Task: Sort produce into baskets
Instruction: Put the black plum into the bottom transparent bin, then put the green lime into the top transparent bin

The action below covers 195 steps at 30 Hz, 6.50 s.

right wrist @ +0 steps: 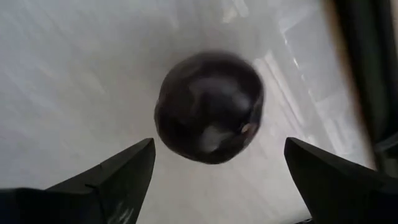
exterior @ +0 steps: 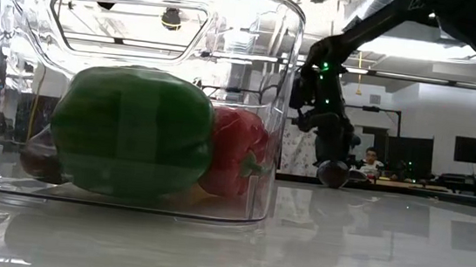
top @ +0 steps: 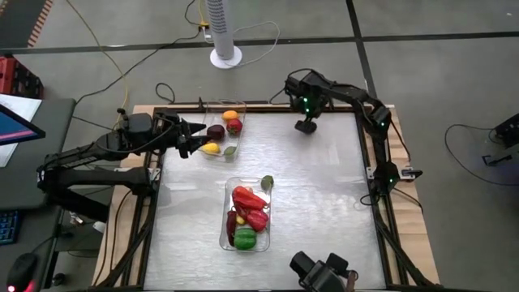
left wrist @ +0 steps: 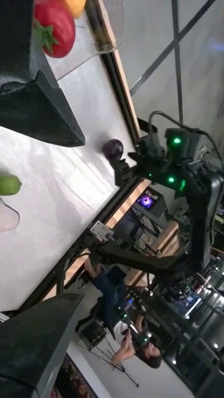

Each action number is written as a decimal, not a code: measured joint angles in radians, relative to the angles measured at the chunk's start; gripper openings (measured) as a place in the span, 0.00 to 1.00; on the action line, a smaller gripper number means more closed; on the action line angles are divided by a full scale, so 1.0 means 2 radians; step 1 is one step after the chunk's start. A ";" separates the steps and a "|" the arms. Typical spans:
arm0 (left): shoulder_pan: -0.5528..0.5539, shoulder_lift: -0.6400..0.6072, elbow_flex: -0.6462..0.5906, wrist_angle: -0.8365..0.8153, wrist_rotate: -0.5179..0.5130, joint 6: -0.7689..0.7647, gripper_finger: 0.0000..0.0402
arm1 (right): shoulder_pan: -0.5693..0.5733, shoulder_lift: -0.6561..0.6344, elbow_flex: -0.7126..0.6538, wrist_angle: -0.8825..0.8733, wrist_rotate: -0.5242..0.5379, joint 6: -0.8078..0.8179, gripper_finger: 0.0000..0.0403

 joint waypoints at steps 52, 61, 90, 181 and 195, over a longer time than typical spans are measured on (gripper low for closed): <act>0.000 -0.013 0.001 -0.026 0.067 -0.050 0.96 | 0.234 0.022 0.179 0.028 -0.196 0.149 0.72; 0.000 -0.013 0.000 -0.026 0.088 -0.048 0.96 | 0.341 0.022 0.204 0.111 -0.238 0.254 0.72; 0.000 -0.006 0.000 -0.063 0.142 -0.066 0.96 | 0.348 -0.057 0.157 -0.008 -0.037 0.184 0.88; 0.000 0.001 0.000 0.002 0.097 -0.141 0.96 | 0.268 -0.066 -0.017 0.612 -0.097 0.059 0.58; -0.035 -0.013 0.000 0.038 -0.042 -0.106 0.96 | 0.248 -0.066 -0.017 0.673 -0.097 0.175 0.64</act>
